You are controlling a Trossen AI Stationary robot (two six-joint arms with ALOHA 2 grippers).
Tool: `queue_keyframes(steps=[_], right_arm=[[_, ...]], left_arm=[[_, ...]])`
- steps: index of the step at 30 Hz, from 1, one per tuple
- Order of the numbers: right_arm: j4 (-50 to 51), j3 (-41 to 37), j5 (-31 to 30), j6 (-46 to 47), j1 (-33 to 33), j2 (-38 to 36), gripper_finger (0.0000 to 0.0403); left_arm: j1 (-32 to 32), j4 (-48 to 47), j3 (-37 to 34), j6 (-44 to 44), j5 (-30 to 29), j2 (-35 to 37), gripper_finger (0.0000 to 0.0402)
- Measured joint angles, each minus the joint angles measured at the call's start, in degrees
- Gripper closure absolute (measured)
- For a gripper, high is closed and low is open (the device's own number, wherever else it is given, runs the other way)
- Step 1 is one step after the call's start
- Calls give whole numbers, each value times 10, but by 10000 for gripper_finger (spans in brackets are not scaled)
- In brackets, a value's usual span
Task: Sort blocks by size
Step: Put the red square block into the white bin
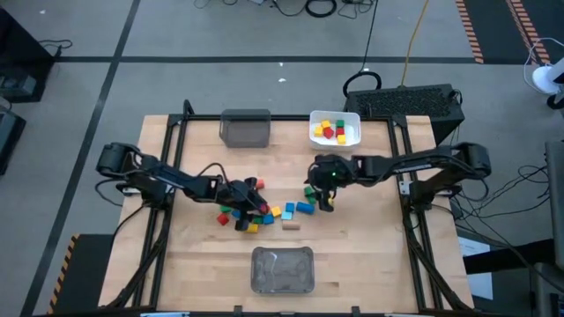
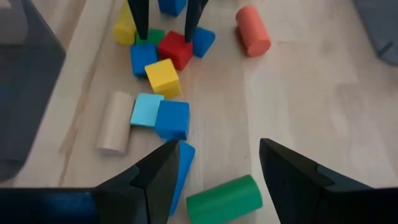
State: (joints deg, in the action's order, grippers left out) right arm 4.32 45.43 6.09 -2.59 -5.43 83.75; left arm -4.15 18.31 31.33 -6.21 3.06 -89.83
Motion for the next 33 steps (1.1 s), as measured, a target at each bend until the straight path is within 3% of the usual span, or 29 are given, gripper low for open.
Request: queue_keyframes(steps=[33], right_arm=[[-103,0,-1,37,37,22,196]], left_arm=[[41,6,0,-22,31,-17,155]])
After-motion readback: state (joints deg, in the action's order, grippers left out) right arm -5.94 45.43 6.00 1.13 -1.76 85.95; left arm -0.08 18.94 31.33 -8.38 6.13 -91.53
